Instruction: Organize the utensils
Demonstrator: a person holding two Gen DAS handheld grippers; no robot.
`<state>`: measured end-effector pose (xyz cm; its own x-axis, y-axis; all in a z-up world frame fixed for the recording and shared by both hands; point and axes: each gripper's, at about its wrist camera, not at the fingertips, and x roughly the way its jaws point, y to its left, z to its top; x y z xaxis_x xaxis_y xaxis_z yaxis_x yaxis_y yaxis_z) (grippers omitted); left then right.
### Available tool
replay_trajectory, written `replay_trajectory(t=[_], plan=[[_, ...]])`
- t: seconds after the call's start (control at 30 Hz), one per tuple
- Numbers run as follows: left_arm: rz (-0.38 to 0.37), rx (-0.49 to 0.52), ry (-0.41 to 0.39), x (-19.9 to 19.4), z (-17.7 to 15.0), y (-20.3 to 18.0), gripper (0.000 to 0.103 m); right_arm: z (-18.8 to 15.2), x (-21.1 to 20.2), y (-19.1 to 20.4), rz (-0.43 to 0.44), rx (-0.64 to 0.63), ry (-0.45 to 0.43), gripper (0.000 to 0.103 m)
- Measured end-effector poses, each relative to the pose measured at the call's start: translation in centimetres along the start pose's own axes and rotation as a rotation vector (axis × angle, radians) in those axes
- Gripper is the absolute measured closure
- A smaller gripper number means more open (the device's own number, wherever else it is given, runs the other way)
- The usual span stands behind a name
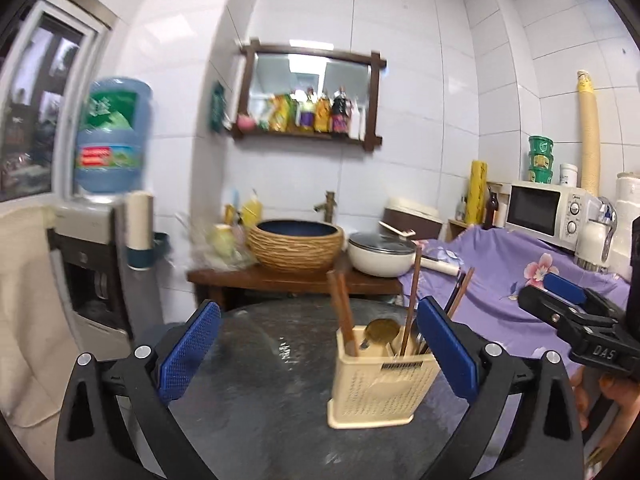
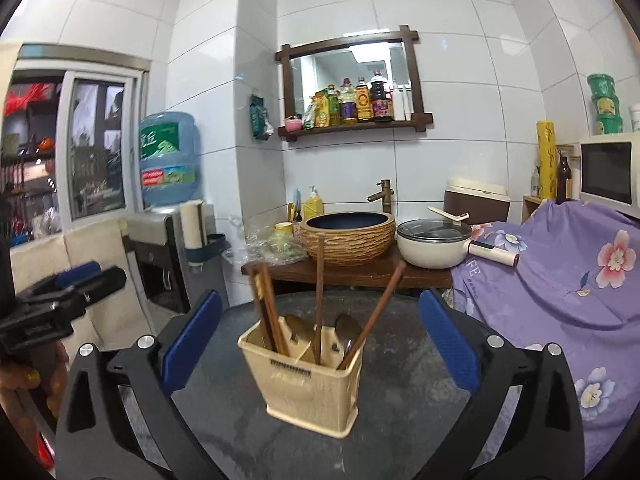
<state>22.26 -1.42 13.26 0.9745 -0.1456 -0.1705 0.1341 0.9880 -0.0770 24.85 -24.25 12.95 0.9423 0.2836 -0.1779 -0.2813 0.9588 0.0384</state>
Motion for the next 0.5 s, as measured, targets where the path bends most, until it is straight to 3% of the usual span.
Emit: replay_trajectory(t=[0.2, 0.33, 0.5], plan=[[0.047, -0.026, 0.021, -4.7, -5.6, 1.0, 0.006, -6.9, -5.7, 3.3, -0.011, -0.058, -0.016, 0.006], [0.053, -0.016, 0.109, -7.3, -9.4, 0.6, 0.006, -10.9, -9.0, 5.4, -0.014, -0.055, -0.001, 0.006], [0.087, 0.002, 0.135, -10.5, -12.7, -0.4, 0.006, -14.1, -12.8, 7.2, -0.047, -0.054, -0.005, 0.006]])
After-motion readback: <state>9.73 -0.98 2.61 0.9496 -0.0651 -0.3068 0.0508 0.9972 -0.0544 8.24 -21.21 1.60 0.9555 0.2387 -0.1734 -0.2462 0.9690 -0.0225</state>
